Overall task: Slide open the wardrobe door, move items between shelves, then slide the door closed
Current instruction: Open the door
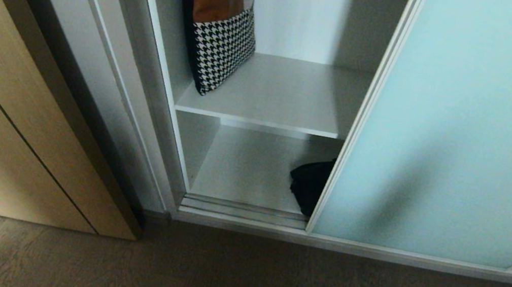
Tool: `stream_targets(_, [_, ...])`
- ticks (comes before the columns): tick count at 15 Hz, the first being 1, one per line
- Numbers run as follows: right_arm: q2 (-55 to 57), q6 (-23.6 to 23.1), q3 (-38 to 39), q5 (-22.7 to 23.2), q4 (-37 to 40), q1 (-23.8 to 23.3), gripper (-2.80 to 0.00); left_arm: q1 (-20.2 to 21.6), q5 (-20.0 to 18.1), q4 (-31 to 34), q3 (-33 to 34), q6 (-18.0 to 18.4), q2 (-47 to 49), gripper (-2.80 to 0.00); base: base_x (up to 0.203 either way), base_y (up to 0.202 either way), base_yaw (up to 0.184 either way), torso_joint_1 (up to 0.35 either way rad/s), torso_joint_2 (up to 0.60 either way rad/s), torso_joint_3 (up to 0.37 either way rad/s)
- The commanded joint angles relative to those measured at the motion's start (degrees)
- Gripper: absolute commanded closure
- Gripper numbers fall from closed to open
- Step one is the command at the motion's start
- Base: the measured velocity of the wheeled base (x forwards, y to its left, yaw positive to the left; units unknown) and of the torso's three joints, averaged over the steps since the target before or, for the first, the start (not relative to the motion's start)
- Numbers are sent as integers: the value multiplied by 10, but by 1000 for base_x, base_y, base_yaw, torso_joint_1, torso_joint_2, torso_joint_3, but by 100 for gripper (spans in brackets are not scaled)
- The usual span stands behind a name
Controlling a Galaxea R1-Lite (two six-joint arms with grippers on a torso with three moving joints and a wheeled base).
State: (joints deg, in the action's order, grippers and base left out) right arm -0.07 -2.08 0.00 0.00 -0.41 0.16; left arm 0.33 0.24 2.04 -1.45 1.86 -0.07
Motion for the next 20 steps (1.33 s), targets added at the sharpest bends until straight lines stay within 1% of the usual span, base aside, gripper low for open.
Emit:
stream_targets(1, [1,0,1,0,0,0,0,0,-4,15,-1,24,2,0,0,0,0,0,0,0])
stream_targets(2, [1,0,0,0,0,0,0,0,-11,21,-2,40,2,0,0,0,0,0,0,0])
stream_targets(7, [0,-2,1,-1,2,0,0,0,-9,15,0,15,2,0,0,0,0,0,0,0])
stream_targets(10, [0,-9,1,1,2,0,0,0,-9,15,0,14,2,0,0,0,0,0,0,0])
stream_targets(13, [1,1,-2,4,-2,1,0,0,-9,15,0,14,2,0,0,0,0,0,0,0])
stream_targets(14, [3,9,-22,14,-1,1,0,0,-9,15,0,14,2,0,0,0,0,0,0,0])
stream_targets(15, [16,22,-61,27,3,1,0,0,-9,15,0,14,2,0,0,0,0,0,0,0])
stream_targets(16, [46,48,-118,39,10,1,0,0,-9,15,0,13,2,0,0,0,0,0,0,0])
stream_targets(18, [143,101,-217,64,20,9,0,0,-9,15,0,14,2,0,0,0,0,0,0,0])
stream_targets(20, [250,141,-291,88,15,31,0,0,-9,15,0,13,2,0,0,0,0,0,0,0])
